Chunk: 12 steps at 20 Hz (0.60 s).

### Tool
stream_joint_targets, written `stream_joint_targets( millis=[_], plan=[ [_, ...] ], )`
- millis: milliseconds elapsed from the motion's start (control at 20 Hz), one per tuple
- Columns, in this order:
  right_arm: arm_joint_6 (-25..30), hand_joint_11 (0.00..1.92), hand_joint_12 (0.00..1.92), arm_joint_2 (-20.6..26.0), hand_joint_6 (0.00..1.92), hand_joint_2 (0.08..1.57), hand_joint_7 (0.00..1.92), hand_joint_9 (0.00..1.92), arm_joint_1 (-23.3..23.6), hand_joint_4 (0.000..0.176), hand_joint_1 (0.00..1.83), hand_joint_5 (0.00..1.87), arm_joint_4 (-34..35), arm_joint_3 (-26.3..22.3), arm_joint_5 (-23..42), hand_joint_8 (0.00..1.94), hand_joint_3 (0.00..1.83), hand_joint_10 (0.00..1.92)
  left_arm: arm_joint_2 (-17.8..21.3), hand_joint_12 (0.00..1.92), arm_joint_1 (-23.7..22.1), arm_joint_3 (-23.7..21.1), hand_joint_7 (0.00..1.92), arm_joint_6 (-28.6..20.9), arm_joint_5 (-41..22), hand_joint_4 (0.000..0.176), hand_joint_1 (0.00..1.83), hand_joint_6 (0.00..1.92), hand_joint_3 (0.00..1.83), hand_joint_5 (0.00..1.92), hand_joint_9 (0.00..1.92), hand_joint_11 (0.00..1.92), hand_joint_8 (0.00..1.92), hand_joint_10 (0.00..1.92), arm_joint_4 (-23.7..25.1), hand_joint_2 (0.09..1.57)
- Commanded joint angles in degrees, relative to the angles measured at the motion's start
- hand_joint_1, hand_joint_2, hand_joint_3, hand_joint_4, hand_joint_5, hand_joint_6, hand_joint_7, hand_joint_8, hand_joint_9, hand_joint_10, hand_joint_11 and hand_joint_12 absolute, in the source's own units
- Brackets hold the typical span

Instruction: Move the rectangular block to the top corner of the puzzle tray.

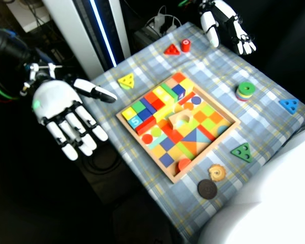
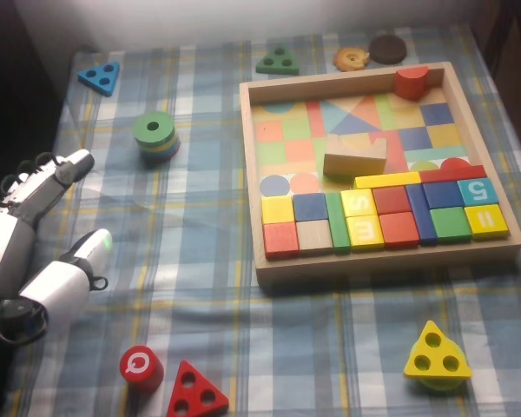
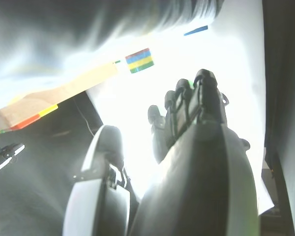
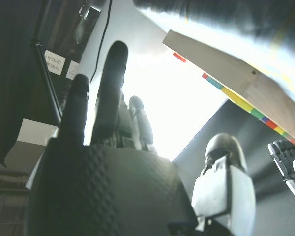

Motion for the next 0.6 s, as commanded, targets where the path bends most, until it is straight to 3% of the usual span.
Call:
stream_joint_targets(
  millis=[0, 150, 200, 250, 300, 350, 400, 450, 500, 550],
  plan=[
    [0.3, 0.0, 0.0, 0.3, 0.01, 1.3, 0.25, 0.11, 0.4, 0.074, 0.0, 0.33, -2.2, 0.0, 7.0, 0.0, 0.01, 0.0, 0.5, 0.0, -0.7, 0.1, 0.16, -0.3, -6.1, 0.063, 0.66, 0.0, 0.03, 0.27, 0.07, 0.0, 0.0, 0.02, 2.7, 1.4],
    [1.4, 0.0, 0.0, 0.7, 0.0, 1.28, 0.25, 0.1, 0.4, 0.089, 0.0, 0.33, -2.4, 0.0, 6.7, 0.0, 0.0, 0.0, 0.7, 0.0, -0.7, -0.1, 0.17, -0.3, -6.0, 0.054, 0.68, 0.0, 0.02, 0.27, 0.07, 0.0, 0.0, 0.01, 2.7, 1.4],
    [3.4, 0.03, 0.02, 1.1, 0.01, 1.29, 0.26, 0.12, 0.3, 0.066, 0.02, 0.34, -3.5, 0.4, 6.2, 0.0, 0.0, 0.0, 0.7, 0.0, -0.8, -0.1, 0.17, -0.3, -5.8, 0.056, 0.7, 0.0, 0.01, 0.27, 0.07, 0.0, 0.0, 0.01, 2.8, 1.4],
    [5.2, 0.0, 0.31, 1.5, 0.01, 1.29, 0.26, 0.14, 0.3, 0.057, 0.04, 0.34, -4.5, 0.9, 5.7, 0.01, 0.0, 0.01, 0.7, 0.0, -0.8, -0.1, 0.18, -0.3, -5.7, 0.045, 0.72, 0.01, 0.01, 0.29, 0.08, 0.0, 0.0, 0.01, 2.8, 1.39],
    [7.0, 0.0, 0.43, 2.5, 0.01, 1.28, 0.26, 0.14, 0.4, 0.07, 0.07, 0.33, -6.1, 1.7, 4.7, 0.01, 0.0, 0.0, 0.7, 0.0, -0.8, -0.1, 0.17, -0.3, -5.7, 0.055, 0.73, 0.0, 0.01, 0.29, 0.07, 0.0, 0.0, 0.01, 2.8, 1.39],
    [7.1, 0.0, 0.54, 3.6, 0.0, 1.26, 0.25, 0.15, 0.4, 0.1, 0.12, 0.32, -7.1, 1.9, 3.9, 0.0, 0.0, 0.01, 0.7, 0.0, -0.8, 0.0, 0.16, -0.3, -5.8, 0.082, 0.7, 0.0, 0.01, 0.27, 0.06, 0.0, 0.0, 0.01, 2.8, 1.4],
    [6.5, 0.0, 0.69, 5.0, 0.0, 1.24, 0.26, 0.2, 0.6, 0.103, 0.17, 0.3, -8.1, 1.7, 3.6, 0.0, 0.0, 0.02, 0.7, 0.0, -0.8, 0.0, 0.16, -0.3, -5.9, 0.098, 0.68, 0.0, 0.01, 0.27, 0.05, 0.0, 0.0, 0.0, 2.7, 1.4],
    [6.4, 0.0, 0.95, 6.5, 0.01, 1.23, 0.28, 0.25, 0.7, 0.086, 0.23, 0.32, -9.2, 1.6, 3.3, 0.0, 0.0, 0.03, 0.7, 0.0, -1.0, 0.0, 0.16, -0.3, -5.9, 0.096, 0.68, 0.0, 0.01, 0.27, 0.05, 0.0, 0.0, 0.0, 2.7, 1.4],
    [7.3, 0.0, 1.04, 8.0, 0.01, 1.23, 0.32, 0.29, 0.9, 0.057, 0.22, 0.34, -10.7, 1.8, 2.3, 0.01, 0.0, 0.04, 0.7, 0.0, -1.2, 0.1, 0.17, -0.3, -5.7, 0.079, 0.69, 0.0, 0.01, 0.27, 0.06, 0.0, 0.0, 0.0, 2.7, 1.4],
    [9.5, 0.0, 1.06, 9.4, 0.0, 1.24, 0.34, 0.3, 1.1, 0.051, 0.22, 0.33, -12.5, 2.5, 0.5, 0.02, 0.0, 0.04, 0.7, 0.0, -1.2, 0.2, 0.18, -0.3, -5.6, 0.075, 0.68, 0.0, 0.0, 0.28, 0.07, 0.0, 0.0, 0.01, 2.6, 1.4]
  ],
)
